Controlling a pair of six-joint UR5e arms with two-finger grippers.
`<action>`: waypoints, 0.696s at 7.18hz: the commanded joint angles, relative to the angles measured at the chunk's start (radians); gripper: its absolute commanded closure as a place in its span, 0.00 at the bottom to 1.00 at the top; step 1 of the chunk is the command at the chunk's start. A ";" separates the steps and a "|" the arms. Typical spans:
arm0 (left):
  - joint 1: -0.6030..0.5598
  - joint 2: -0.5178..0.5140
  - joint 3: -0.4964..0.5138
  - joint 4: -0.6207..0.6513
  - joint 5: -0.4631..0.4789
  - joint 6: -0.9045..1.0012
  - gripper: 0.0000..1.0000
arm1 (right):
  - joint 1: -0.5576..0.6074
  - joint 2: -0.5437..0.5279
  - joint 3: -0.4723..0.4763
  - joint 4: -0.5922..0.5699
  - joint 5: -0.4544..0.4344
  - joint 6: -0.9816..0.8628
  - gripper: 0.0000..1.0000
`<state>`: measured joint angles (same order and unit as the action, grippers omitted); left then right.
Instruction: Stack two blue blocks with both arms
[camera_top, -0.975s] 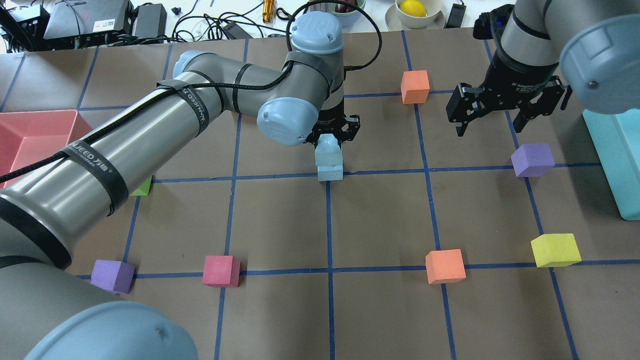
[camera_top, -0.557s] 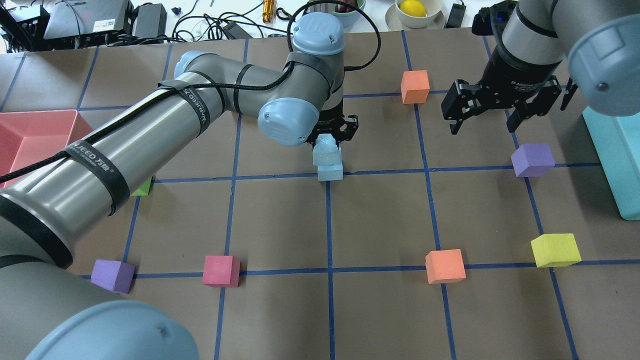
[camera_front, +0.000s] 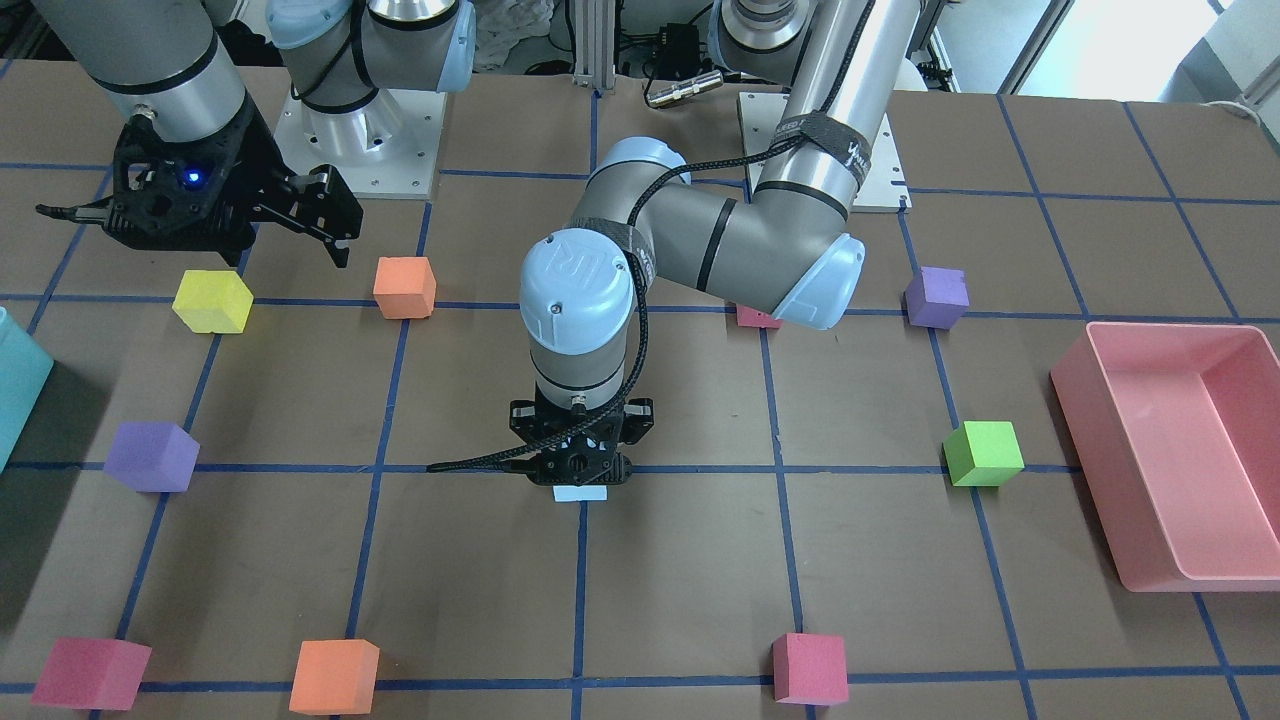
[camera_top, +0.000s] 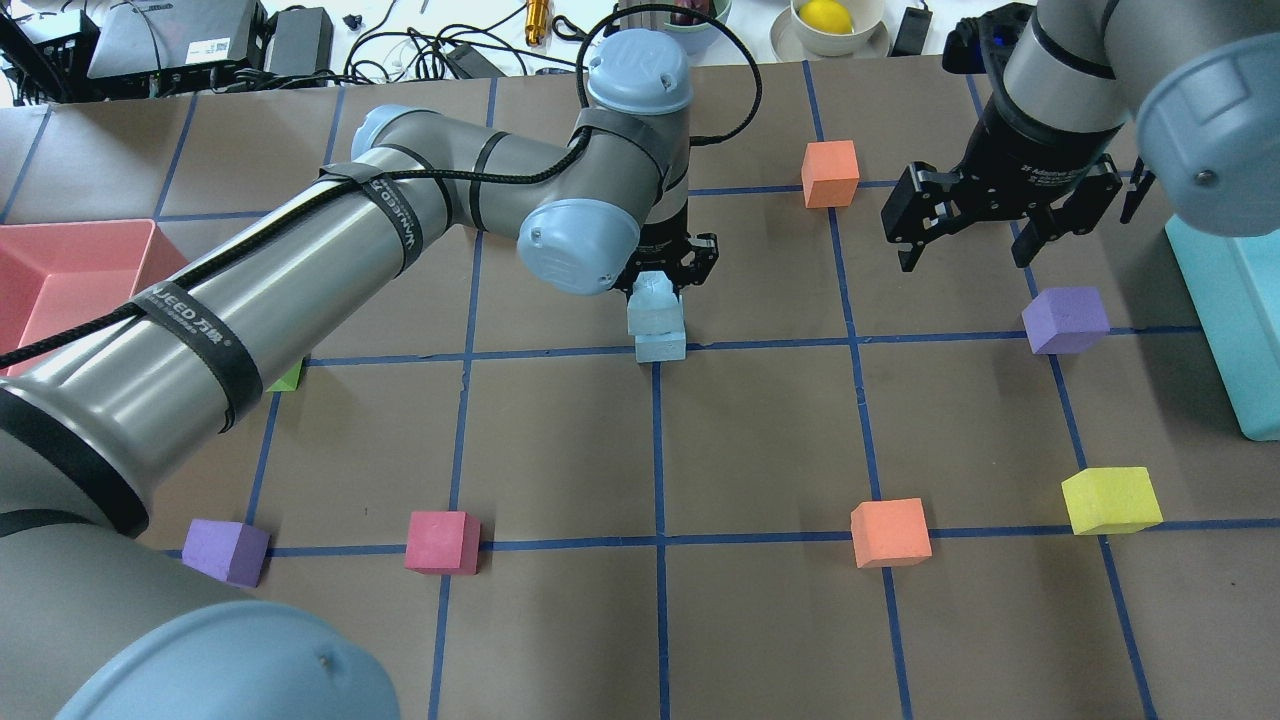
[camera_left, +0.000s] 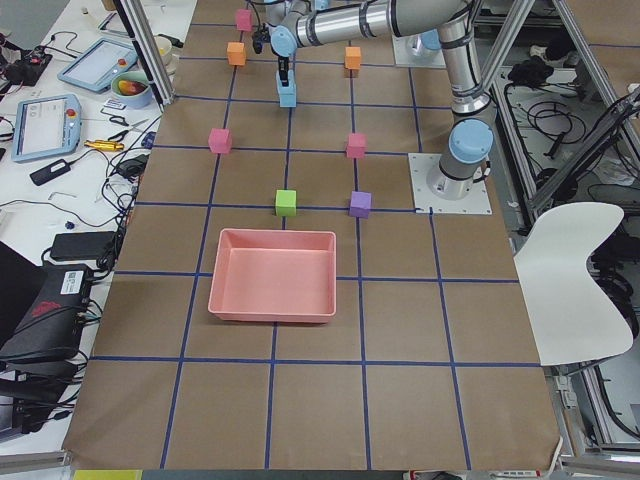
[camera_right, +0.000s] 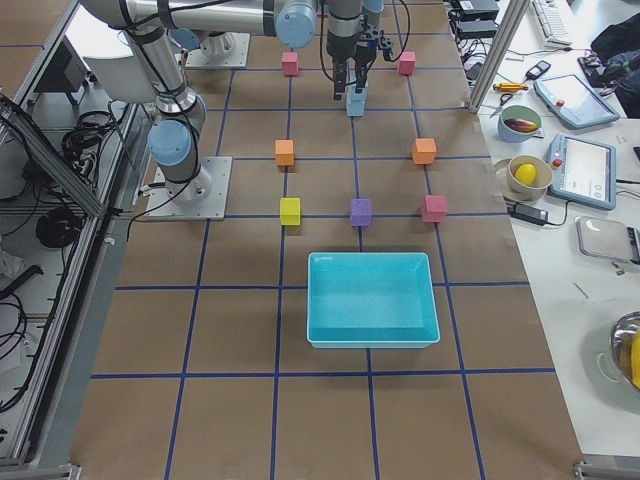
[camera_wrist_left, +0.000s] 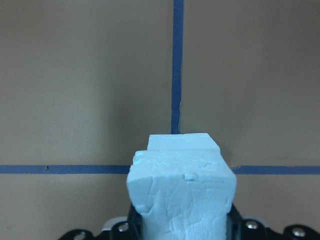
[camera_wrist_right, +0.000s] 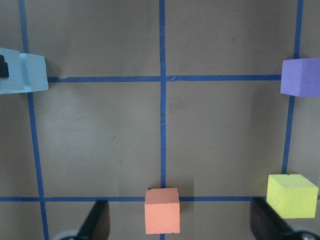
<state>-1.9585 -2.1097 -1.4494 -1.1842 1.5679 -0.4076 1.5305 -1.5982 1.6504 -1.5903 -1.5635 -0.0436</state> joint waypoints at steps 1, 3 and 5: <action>0.000 -0.004 0.000 0.000 0.000 0.000 1.00 | -0.001 0.000 0.000 0.000 -0.003 -0.005 0.00; 0.000 -0.009 0.000 0.002 -0.005 0.000 1.00 | 0.000 0.000 0.000 0.000 -0.001 -0.005 0.00; 0.000 -0.010 0.000 0.002 -0.008 -0.002 1.00 | 0.000 0.000 0.000 -0.002 -0.001 -0.005 0.00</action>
<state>-1.9589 -2.1189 -1.4496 -1.1828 1.5616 -0.4084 1.5309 -1.5984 1.6506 -1.5911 -1.5649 -0.0491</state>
